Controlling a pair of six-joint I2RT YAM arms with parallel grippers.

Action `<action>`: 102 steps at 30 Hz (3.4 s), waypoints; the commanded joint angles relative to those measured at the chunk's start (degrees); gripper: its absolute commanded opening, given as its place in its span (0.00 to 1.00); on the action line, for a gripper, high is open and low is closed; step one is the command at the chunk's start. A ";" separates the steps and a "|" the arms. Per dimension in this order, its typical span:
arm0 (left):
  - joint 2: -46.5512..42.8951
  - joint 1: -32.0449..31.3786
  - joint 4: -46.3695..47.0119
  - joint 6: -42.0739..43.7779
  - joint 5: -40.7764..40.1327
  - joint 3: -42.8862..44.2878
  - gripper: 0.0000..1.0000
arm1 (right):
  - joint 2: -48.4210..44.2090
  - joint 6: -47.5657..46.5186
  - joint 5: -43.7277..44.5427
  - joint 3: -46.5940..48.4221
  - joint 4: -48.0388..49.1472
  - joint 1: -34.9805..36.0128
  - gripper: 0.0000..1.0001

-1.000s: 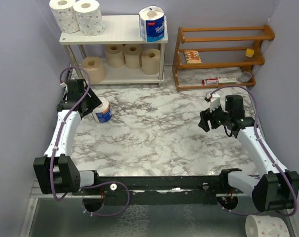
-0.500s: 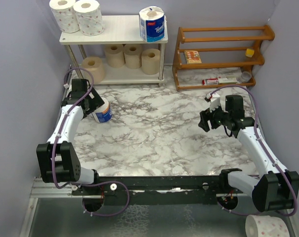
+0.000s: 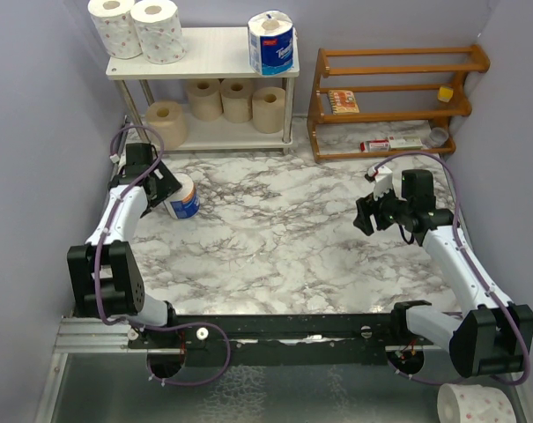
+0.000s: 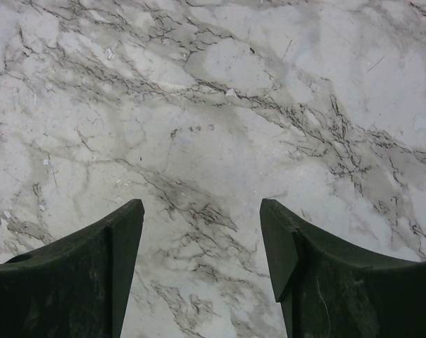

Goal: Place and organize the paper towels onto the shelf

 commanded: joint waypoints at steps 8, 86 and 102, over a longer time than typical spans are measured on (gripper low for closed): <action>3.82 2.07 3.27 -2.78 5.11 -2.05 0.78 | 0.50 -0.39 -0.65 1.42 0.07 -0.36 0.68; 19.78 -15.25 -2.88 -12.99 -4.68 75.88 0.00 | 0.94 -0.50 -0.74 1.62 -0.01 -0.36 0.67; 25.65 -15.24 -9.55 -21.95 -6.90 77.29 0.00 | 0.67 -0.56 -1.01 1.51 -0.05 -0.36 0.67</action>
